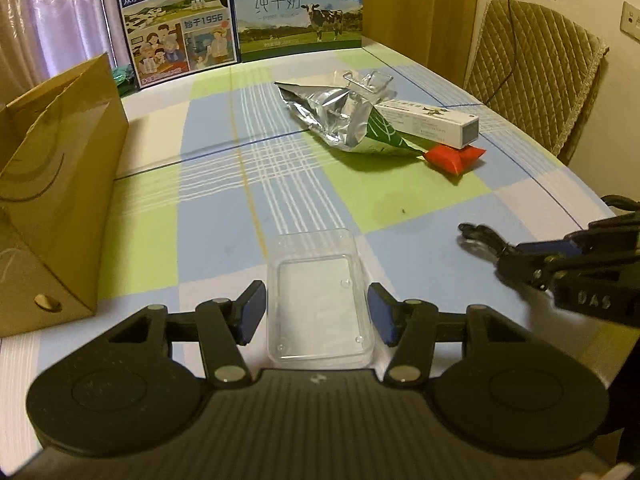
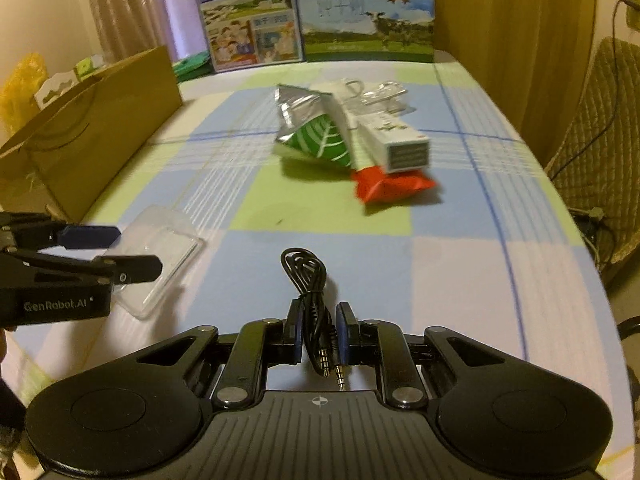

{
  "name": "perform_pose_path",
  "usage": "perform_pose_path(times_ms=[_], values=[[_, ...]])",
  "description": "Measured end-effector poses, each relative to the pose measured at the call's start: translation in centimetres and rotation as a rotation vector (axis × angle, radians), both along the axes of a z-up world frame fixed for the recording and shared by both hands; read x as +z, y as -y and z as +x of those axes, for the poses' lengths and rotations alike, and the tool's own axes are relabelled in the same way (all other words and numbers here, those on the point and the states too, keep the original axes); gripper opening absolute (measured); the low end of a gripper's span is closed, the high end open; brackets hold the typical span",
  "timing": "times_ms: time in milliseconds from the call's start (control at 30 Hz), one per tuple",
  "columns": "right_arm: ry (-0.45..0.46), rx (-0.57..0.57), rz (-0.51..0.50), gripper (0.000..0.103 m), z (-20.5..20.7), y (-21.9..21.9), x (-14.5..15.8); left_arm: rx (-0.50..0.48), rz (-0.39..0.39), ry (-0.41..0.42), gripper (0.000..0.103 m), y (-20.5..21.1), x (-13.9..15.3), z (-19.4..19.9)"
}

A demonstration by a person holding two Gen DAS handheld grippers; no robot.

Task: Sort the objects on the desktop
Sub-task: 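Grasp the black audio cable with the right gripper while the left approaches the clear tray, then grasp the clear plastic tray with the left gripper while the right holds the cable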

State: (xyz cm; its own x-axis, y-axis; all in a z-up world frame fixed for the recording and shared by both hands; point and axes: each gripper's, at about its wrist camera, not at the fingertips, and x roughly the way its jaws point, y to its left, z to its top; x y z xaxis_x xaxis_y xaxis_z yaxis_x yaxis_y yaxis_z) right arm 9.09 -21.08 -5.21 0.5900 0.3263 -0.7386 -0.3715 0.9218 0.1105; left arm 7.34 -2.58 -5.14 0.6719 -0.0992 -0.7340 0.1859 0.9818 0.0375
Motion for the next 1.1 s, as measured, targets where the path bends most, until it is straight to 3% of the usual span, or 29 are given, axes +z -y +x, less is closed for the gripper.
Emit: perform_pose_path(times_ms=[700,1100], values=[[0.111,0.141,-0.147,0.016,0.2,-2.1,-1.1,0.018,-0.020,-0.022,0.052,-0.4,-1.3,0.6],[0.093,0.111,-0.144,0.014,0.4,-2.5,-0.9,0.007,-0.017,-0.022,0.051,-0.5,-1.0,0.2]])
